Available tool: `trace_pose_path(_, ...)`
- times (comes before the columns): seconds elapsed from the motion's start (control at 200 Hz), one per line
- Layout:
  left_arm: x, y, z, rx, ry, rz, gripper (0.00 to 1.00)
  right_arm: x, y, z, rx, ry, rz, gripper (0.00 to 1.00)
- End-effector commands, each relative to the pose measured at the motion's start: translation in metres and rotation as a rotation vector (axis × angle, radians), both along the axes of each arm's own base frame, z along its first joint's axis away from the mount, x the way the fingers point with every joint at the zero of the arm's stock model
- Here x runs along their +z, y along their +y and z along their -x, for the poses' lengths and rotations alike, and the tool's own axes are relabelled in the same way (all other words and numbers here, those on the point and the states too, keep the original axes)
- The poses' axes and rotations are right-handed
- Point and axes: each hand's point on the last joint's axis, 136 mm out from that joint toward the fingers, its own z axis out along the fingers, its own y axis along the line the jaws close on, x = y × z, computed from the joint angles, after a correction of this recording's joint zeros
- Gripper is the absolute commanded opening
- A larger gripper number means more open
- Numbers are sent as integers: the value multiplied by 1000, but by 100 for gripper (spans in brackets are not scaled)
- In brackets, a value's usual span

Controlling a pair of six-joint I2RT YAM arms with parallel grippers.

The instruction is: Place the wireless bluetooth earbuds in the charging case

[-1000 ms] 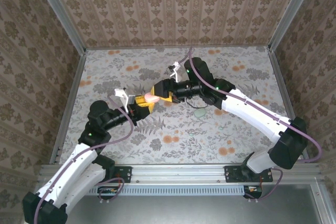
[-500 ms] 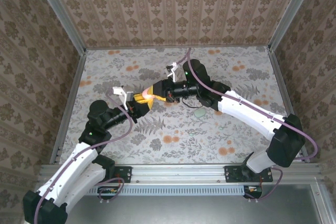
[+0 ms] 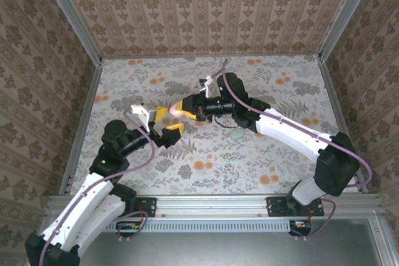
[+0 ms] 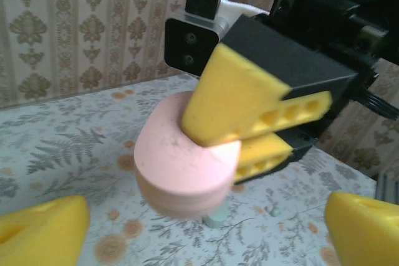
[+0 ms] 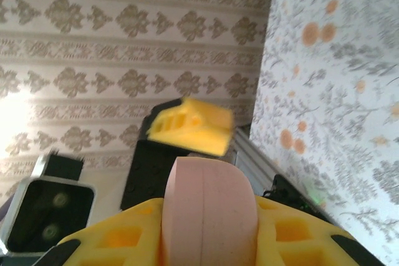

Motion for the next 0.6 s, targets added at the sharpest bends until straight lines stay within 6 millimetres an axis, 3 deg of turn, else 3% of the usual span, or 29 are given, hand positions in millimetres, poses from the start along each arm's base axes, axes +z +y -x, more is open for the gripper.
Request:
trace_pose_path(0.0, -2, 18, -3, 99, -16, -91, 100, -25, -13, -29, -105, 30, 40, 27)
trace_pose_path(0.23, -23, 45, -7, 237, 49, -175, 100, -74, -17, -74, -151, 1, 149, 28)
trace_pose_path(0.595, -48, 58, 4, 275, 152, -218, 100, -185, 24, -142, -138, 34, 254, 30)
